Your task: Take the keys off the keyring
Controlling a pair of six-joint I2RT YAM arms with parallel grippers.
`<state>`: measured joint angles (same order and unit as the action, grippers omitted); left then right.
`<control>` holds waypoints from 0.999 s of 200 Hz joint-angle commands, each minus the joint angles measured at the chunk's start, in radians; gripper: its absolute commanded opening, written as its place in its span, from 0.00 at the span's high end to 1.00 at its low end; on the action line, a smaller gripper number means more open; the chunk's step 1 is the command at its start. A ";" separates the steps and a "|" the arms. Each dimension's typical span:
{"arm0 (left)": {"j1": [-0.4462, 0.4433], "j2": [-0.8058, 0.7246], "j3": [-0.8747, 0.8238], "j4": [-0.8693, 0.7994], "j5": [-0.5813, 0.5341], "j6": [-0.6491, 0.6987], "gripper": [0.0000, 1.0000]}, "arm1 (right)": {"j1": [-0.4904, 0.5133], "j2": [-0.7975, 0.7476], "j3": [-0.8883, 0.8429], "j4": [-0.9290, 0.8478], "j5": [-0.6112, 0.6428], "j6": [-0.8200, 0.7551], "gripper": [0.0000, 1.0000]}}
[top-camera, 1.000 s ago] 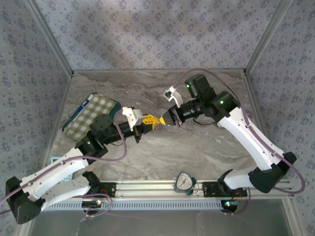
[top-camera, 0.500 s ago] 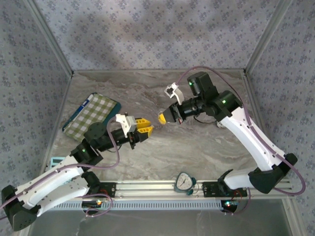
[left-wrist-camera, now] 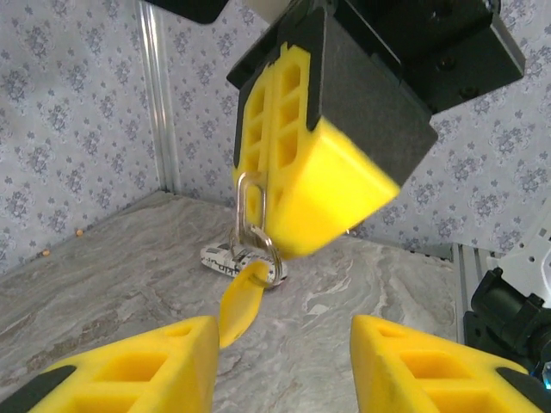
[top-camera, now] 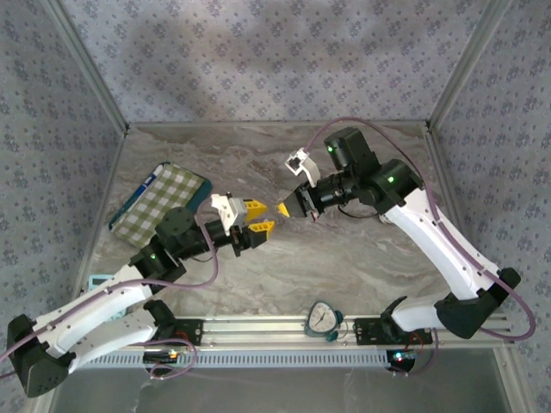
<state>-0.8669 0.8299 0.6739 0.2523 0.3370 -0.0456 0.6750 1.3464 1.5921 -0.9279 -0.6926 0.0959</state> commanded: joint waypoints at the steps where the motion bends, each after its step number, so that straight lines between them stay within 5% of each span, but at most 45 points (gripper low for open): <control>1: -0.007 0.013 0.051 0.057 0.038 0.006 0.55 | 0.011 0.001 0.025 -0.027 0.011 -0.019 1.00; 73: -0.006 0.052 0.081 0.053 0.057 0.013 0.67 | 0.017 0.002 0.025 -0.022 0.007 -0.021 1.00; 128: -0.006 0.069 0.089 0.044 0.048 0.024 1.00 | 0.018 -0.005 0.019 -0.019 0.005 -0.019 1.00; 200: -0.006 0.000 0.067 0.077 0.058 0.017 1.00 | -0.032 -0.021 -0.059 0.049 -0.043 0.029 1.00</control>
<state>-0.8661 0.8768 0.7296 0.2668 0.3698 -0.0269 0.6647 1.3422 1.5681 -0.9272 -0.7033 0.0937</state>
